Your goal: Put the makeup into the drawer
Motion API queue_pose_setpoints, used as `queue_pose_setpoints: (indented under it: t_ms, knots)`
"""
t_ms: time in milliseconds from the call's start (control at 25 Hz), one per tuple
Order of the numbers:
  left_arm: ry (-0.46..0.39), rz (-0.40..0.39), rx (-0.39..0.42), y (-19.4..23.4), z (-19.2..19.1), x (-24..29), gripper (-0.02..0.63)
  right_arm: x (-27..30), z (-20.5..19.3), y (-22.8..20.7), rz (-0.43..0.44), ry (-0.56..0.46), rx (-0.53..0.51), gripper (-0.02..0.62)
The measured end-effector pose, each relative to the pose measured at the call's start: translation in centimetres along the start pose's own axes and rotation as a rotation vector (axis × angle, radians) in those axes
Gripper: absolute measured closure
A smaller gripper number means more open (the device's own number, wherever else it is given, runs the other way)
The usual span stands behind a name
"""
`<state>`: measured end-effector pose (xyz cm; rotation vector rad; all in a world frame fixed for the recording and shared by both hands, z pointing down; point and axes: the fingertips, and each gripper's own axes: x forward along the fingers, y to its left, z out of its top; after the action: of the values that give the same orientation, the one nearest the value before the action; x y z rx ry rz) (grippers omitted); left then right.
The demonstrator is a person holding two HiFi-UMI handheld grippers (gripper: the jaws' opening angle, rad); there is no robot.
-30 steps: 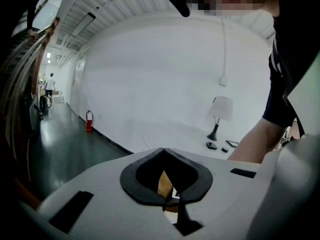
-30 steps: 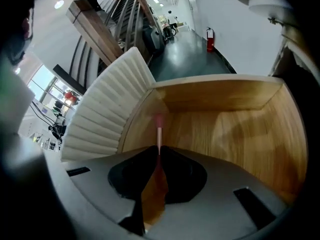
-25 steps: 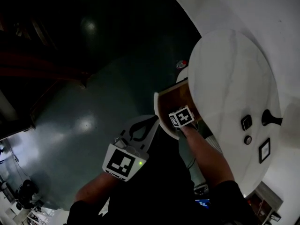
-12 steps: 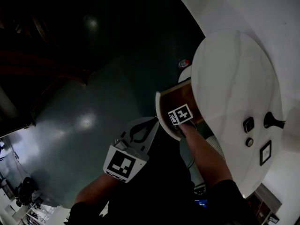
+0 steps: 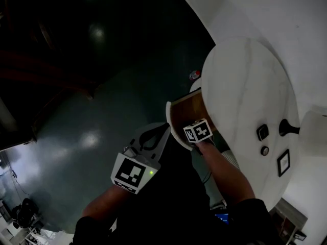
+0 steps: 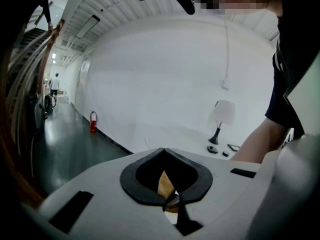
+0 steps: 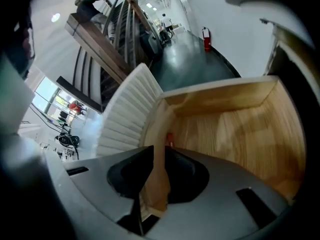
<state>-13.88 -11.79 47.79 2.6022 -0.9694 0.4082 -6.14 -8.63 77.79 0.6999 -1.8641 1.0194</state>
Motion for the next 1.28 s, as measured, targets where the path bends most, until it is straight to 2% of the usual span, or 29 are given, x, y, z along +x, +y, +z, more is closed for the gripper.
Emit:
queue_pose_setpoints:
  t_ms: [120, 320, 640, 1080, 1280]
  knots:
    - [-0.025, -0.004, 0.004, -0.6, 1.6, -1.0, 0.595, -3.7, 1.2, 1.8, 0.005, -0.104, -0.020, 0.546]
    - [-0.023, -0.078, 0.041, -2.7, 2.9, -2.1, 0.595, -10.6, 2.3, 4.4, -0.014, -0.247, -0.004, 0.546]
    - [-0.036, -0.200, 0.088, -7.1, 4.5, -1.1, 0.595, -19.6, 0.7, 6.5, -0.060, -0.430, 0.044, 0.546]
    - [-0.062, -0.302, 0.203, -16.8, 8.0, 0.8, 0.595, -33.4, -5.7, 6.7, -0.170, -0.712, 0.108, 0.546]
    - [-0.072, -0.333, 0.212, -22.4, 8.6, 1.7, 0.595, -38.0, -10.9, 6.2, -0.230, -0.775, 0.118, 0.546]
